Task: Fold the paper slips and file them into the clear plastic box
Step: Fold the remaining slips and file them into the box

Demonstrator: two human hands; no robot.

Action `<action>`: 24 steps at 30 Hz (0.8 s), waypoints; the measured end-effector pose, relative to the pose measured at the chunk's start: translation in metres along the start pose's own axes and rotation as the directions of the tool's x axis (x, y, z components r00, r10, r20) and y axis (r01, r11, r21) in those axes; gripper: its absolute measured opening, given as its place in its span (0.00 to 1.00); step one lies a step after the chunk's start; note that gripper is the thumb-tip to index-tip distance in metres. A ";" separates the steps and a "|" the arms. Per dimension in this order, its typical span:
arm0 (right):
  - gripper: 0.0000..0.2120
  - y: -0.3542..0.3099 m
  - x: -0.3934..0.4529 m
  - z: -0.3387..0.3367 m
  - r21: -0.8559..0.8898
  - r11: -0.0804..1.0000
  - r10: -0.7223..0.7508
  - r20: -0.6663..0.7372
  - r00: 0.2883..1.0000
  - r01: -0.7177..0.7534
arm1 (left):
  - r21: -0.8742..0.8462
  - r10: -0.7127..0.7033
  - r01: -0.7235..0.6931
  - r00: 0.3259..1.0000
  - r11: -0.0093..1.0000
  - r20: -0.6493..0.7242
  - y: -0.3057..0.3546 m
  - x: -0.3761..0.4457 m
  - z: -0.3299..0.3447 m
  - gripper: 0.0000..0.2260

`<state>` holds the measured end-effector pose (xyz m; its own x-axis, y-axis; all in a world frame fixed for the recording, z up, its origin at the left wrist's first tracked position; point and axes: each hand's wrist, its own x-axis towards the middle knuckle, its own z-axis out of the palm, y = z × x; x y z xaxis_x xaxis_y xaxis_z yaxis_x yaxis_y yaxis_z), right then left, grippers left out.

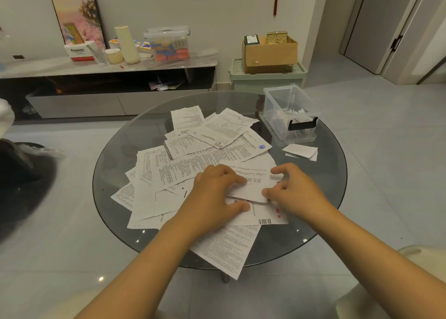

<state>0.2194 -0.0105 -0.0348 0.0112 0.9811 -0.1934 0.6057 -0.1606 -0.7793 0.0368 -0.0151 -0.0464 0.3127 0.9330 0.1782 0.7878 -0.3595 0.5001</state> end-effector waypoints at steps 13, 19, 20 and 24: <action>0.13 -0.005 -0.006 0.000 0.090 0.979 -0.187 0.040 0.981 0.183 | 0.158 0.094 -0.081 0.992 0.984 -0.081 0.003 -0.018 0.003 0.06; 0.24 -0.008 -0.006 -0.006 -0.135 0.915 -0.370 0.098 0.924 0.381 | 0.025 -0.005 0.006 0.998 1.000 -0.067 -0.002 -0.025 -0.003 0.01; 0.25 -0.008 -0.005 -0.006 -0.148 0.908 -0.373 0.139 0.917 0.392 | 0.000 -0.019 0.019 0.998 1.000 -0.065 -0.003 -0.026 -0.003 0.00; 0.15 -0.003 0.003 -0.001 -0.171 0.924 -0.310 0.185 0.933 0.341 | -0.093 -0.084 0.076 0.993 0.993 -0.079 -0.004 -0.025 -0.003 0.03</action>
<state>0.2186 -0.0070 -0.0329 -0.3245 0.9446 -0.0489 0.6994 0.2048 -0.6848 0.0242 -0.0373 -0.0504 0.2026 0.9581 0.2024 0.7568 -0.2844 0.5886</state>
